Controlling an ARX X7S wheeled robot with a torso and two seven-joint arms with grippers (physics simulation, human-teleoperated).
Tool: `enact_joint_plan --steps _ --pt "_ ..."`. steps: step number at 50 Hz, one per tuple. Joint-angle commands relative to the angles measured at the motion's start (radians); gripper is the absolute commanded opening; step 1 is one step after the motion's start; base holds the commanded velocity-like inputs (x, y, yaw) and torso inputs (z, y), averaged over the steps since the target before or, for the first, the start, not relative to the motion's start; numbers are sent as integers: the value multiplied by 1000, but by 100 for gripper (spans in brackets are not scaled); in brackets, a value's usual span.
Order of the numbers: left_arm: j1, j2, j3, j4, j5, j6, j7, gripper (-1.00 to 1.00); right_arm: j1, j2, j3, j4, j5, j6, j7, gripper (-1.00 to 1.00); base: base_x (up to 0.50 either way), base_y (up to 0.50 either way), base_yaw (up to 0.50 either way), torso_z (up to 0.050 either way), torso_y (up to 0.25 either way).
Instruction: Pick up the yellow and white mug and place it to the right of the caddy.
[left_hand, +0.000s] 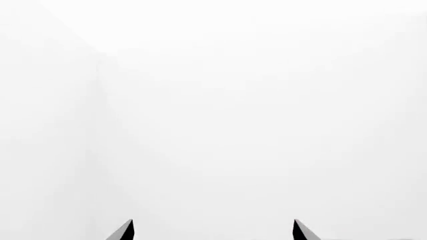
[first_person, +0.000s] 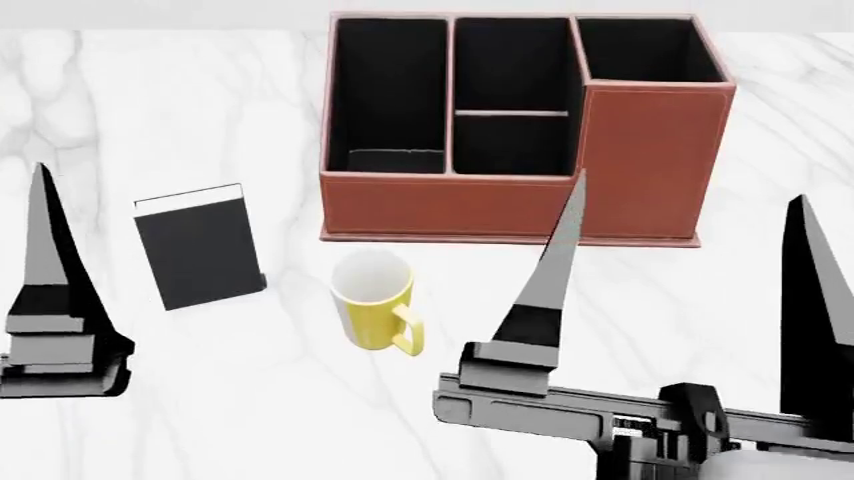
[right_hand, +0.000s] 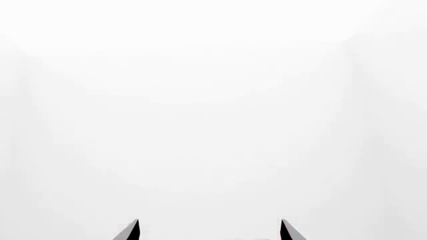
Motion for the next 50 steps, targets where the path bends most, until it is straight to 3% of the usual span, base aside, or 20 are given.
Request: enact_joint_plan --steps 1,6,17,18,19,32,34,35,36,37,39,40,41,42,43,46,48,50 --pt "-68 126 -97 93 227 -75 162 100 325 545 -438 -60 303 -296 630 100 0 0 0 0 0" --pt "-37 126 -173 93 258 38 164 100 679 706 -900 -60 286 -481 886 100 0 0 0 0 0" --pt "19 126 -390 93 196 154 181 100 698 717 -933 -60 265 -506 888 100 0 0 0 0 0" --pt "130 -24 -240 93 46 284 31 100 704 718 -938 -60 263 -506 888 100 0 0 0 0 0" --pt "58 126 -390 93 196 205 169 100 710 718 -944 -60 263 -507 888 100 0 0 0 0 0" --pt "31 126 -692 93 221 237 152 100 863 731 -1110 -60 251 -559 889 100 0 0 0 0 0" --pt "34 126 -812 93 152 234 134 100 904 720 -1167 -60 267 -581 889 100 0 0 0 0 0" --pt "184 -24 -952 93 2 384 -16 100 907 720 -1171 -60 268 -583 889 100 0 0 0 0 0" --pt "334 -174 -979 93 -148 534 -166 100 903 721 -1165 -60 268 -581 889 100 0 0 0 0 0" --pt "484 -324 -1079 93 -298 646 -316 100 898 723 -1157 -60 270 -581 889 100 0 0 0 0 0" --pt "784 -624 -1096 93 -598 642 -616 100 892 723 -1150 -60 270 -580 889 100 0 0 0 0 0" --pt "934 -774 -1112 93 -663 653 -766 100 887 721 -1145 -60 273 -577 889 100 0 0 0 0 0" --pt "1084 -802 -1117 93 -658 659 -916 100 886 721 -1144 -60 272 -579 889 100 0 0 0 0 0" --pt "1091 -783 -1124 93 -654 661 -1066 100 887 722 -1144 -60 273 -579 889 100 0 0 0 0 0" --pt "1091 -751 -1141 93 -647 649 -1102 100 886 725 -1144 -60 272 -582 889 100 0 0 0 0 0" --pt "1091 -686 -1170 93 -653 662 -1068 100 889 730 -1150 -60 270 -589 889 100 0 0 0 0 0" --pt "1091 -562 -1228 93 -596 668 -1039 100 888 734 -1152 -60 268 -595 889 100 0 0 0 0 0" --pt "1091 -495 -1256 93 -551 675 -1048 100 889 734 -1155 -60 266 -597 889 100 0 0 0 0 0"
